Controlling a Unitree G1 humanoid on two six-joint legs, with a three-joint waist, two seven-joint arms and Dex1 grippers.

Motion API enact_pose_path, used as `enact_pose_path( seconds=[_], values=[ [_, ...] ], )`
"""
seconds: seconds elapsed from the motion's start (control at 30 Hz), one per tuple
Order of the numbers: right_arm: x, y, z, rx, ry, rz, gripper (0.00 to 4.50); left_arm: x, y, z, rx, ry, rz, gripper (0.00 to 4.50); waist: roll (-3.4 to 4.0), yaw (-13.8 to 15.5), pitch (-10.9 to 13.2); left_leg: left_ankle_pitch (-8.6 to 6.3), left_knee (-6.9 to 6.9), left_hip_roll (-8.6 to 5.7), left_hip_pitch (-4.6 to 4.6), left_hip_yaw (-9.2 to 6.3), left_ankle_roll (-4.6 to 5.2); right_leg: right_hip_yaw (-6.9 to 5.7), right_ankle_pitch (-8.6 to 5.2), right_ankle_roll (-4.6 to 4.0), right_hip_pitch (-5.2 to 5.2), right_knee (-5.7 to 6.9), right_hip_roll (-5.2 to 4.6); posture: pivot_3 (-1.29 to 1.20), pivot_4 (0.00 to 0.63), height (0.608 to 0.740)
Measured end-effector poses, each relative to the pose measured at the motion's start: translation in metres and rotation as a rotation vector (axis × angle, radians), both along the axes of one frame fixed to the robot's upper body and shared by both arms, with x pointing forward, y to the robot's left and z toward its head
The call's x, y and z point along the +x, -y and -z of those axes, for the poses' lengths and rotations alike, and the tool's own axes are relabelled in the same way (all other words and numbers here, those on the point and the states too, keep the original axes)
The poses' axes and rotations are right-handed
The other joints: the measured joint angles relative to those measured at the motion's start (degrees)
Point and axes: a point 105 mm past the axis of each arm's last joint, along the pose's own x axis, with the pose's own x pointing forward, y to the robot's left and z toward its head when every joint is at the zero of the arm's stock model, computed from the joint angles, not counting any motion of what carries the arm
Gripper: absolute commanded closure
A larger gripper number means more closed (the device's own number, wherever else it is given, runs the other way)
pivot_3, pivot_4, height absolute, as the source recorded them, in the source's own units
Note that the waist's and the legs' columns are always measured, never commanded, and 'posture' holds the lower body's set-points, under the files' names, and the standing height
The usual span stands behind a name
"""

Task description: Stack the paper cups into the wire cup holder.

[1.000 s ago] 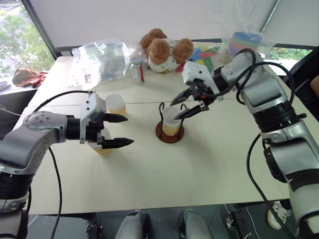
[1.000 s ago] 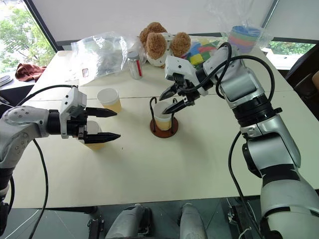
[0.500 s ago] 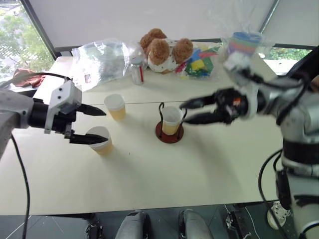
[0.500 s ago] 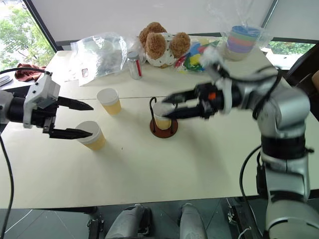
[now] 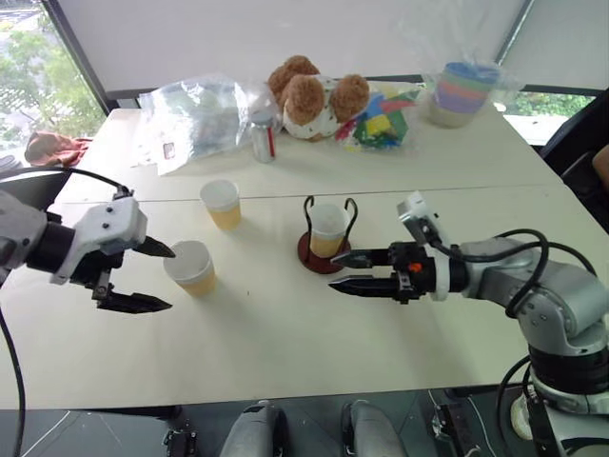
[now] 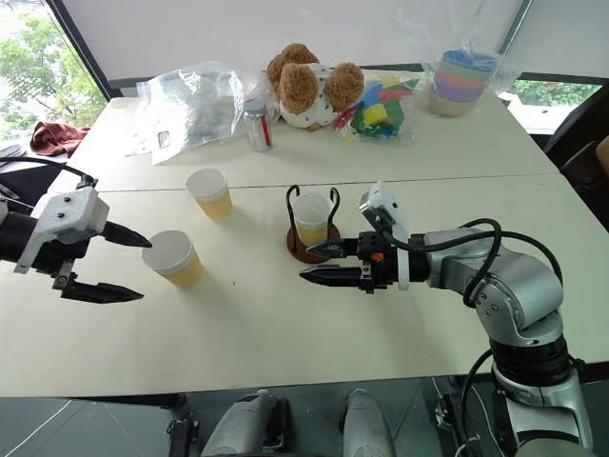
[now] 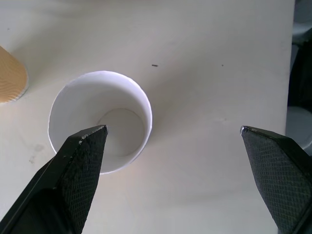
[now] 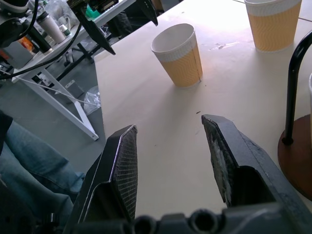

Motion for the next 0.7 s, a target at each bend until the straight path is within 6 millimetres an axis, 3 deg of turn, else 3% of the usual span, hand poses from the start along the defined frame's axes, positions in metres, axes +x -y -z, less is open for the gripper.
enact_pose_path(
  seconds=[0.37,0.47,0.7],
  values=[
    [-0.011,0.005,0.002,0.046,-0.029,0.07,2.24,0.021,0.0,0.031,0.088,0.044,0.061,0.0,-0.07,0.02,-0.03,-0.02,0.01,0.0,0.0,-0.01,0.06,-0.01,0.0,0.0,0.02,0.01,0.02,0.0,0.15,0.74],
    [-0.01,0.006,0.003,0.041,-0.028,0.093,2.21,0.027,0.004,0.04,0.082,0.045,0.089,0.81,-0.08,0.09,-0.04,-0.03,0.03,0.0,0.0,-0.02,0.07,-0.01,0.0,0.0,0.02,0.02,0.03,0.0,0.15,0.74],
    [-0.01,0.012,0.007,0.02,-0.039,0.131,2.21,0.035,0.008,0.04,0.074,0.055,0.125,4.31,-0.09,0.01,-0.04,-0.04,0.04,0.01,0.0,-0.02,0.1,-0.01,0.0,0.01,0.02,0.02,0.03,0.0,0.15,0.74]
  ],
)
